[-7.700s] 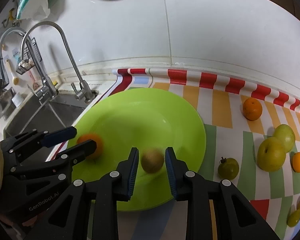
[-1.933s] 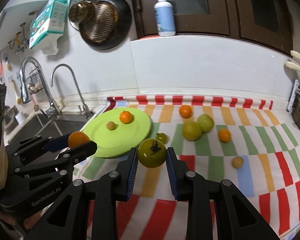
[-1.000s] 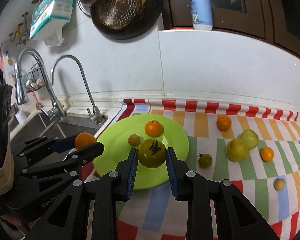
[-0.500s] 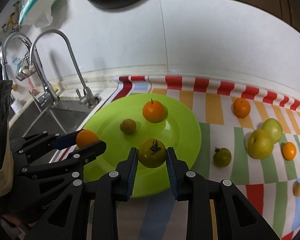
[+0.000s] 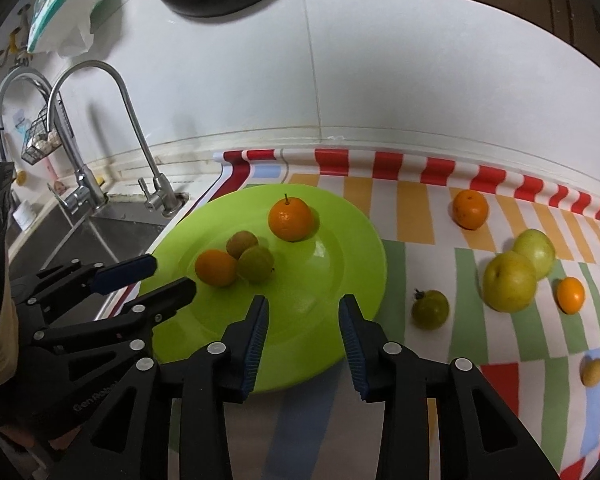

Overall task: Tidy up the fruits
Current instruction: 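Lift both open tools away from the plate toward the remaining fruits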

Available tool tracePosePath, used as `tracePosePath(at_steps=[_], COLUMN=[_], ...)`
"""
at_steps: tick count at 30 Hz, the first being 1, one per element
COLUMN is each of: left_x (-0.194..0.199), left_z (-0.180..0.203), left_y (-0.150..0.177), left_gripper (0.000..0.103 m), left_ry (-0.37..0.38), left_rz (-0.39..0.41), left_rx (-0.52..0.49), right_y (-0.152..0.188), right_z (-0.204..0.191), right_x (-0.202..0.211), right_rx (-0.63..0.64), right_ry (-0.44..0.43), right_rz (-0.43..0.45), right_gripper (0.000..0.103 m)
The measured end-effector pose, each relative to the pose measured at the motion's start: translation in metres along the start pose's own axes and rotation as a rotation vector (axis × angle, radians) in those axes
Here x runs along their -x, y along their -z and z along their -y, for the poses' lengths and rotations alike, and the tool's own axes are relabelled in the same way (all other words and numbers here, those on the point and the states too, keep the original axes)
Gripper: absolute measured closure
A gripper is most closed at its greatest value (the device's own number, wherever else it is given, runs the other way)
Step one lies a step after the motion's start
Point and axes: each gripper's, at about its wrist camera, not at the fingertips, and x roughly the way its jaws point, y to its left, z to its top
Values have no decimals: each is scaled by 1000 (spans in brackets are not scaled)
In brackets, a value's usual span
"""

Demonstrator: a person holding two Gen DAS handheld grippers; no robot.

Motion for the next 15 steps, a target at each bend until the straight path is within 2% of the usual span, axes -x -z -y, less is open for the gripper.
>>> tracePosePath(at_steps=[5,8,15], left_x=[19,31,57], left_z=[5,9,20], left_y=[0,0,-1], left_gripper=[47,45,36], left_ry=[-16,-20,-24], left_rz=[29,49,94], left_rx=[8,10,7], right_y=[6,9,17], right_z=[5,8,15], right_x=[16,29,62], right_rx=[-23,-36,-58], right_ry=[20,35,66], right_rz=[11,28,72], right_gripper=[65,61,58])
